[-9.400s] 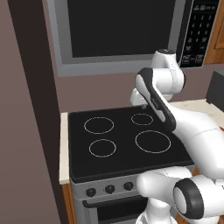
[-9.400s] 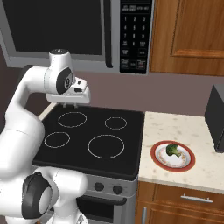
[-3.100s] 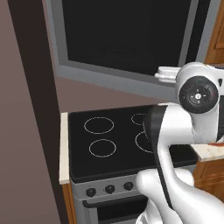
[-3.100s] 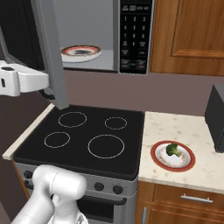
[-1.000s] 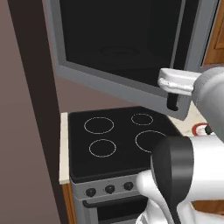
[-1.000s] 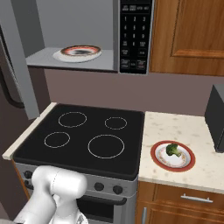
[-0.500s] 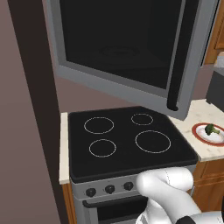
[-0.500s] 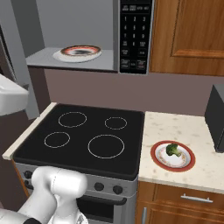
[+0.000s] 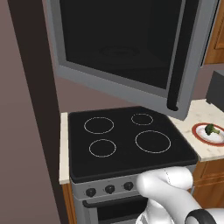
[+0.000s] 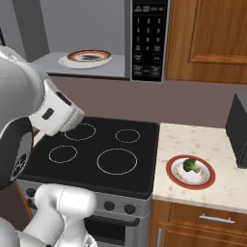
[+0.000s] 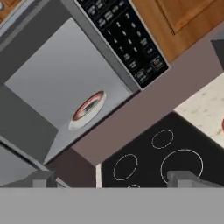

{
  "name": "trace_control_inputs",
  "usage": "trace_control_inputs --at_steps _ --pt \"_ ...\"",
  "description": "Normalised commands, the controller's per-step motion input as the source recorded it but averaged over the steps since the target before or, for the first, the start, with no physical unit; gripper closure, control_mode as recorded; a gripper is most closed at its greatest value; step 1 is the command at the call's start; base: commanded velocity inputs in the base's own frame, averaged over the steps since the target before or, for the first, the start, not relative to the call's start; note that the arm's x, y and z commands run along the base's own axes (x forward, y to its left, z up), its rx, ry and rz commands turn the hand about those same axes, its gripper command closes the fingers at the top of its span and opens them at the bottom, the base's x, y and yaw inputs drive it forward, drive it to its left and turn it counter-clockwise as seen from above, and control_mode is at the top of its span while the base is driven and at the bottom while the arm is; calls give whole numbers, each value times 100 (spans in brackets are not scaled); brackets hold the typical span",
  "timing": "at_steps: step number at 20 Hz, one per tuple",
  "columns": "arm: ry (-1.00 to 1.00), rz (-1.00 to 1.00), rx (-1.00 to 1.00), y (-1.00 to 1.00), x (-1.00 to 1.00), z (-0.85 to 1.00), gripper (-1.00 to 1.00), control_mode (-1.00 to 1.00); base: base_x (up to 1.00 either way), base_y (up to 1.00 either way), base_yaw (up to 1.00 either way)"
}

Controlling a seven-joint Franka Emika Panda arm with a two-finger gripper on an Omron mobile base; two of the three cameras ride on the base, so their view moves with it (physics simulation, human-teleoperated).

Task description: Pick the broccoli from the counter and place it in the microwave. Then turn on the microwave.

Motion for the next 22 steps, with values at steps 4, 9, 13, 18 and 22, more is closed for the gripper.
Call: trace_control_inputs --at_steps 4,9,13,18,22 --pt "0 13 28 -20 79 -37 -100 -100 0 0 0" --pt "0 13 23 -16 73 -26 -100 -100 0 0 0" --pt "0 14 18 -1 59 -16 -100 -100 0 0 0" --pt "0 18 15 8 36 -7 -100 -100 0 0 0" --pt "0 20 13 26 18 0 -100 -100 0 0 0"
